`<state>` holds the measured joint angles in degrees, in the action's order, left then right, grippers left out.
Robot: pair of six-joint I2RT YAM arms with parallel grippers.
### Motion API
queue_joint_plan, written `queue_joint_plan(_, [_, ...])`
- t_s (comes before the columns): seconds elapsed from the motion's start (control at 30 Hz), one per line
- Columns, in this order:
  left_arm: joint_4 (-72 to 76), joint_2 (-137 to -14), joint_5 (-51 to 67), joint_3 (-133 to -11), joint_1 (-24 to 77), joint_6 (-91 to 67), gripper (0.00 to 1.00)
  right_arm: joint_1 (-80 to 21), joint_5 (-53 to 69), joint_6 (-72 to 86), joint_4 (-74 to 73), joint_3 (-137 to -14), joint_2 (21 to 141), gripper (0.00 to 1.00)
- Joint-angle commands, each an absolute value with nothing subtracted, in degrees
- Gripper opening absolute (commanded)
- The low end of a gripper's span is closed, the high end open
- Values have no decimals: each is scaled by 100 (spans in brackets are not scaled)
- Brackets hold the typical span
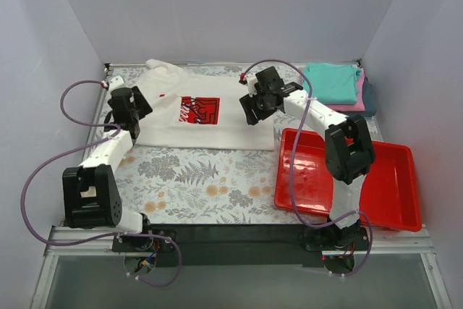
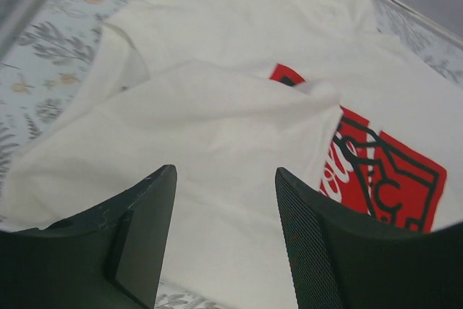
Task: Fold and stack the t-shirts
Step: Fold the tshirt
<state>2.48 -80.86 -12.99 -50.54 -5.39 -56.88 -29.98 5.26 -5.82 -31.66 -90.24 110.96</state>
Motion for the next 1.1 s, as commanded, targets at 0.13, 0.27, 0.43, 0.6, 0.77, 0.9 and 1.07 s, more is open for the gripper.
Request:
queue_joint_plan(0.13, [703,-8885,-264,-5185,360,-5941,54,-3322,1976,-106,-1197,-8465,11223,52])
queue_joint_plan(0.27, [721,-9360,-211,-5203,624,-6099,54,-3471,2417,87,-633,-8288,11556,52])
queue_joint_plan(0.43, [642,-9729,-193,-5054,773,-6284,54,-3638,2233,70,-422,-8051,11874,51])
queue_joint_plan(0.6, [352,-9765,-158,-4869,809,-6468,54,-3770,1995,158,-246,-7507,11821,51])
queue_joint_plan(0.77, [106,-9695,-150,-4553,817,-6609,54,-3876,1899,211,-272,-7172,11742,51])
queue_joint_plan(0.9, [35,-9388,-9,-4202,826,-6706,55,-3893,1881,281,-430,-6996,11698,51])
queue_joint_plan(1.07, [26,-9018,-9,-3815,896,-6811,55,-4016,1863,378,-466,-6566,11497,51])
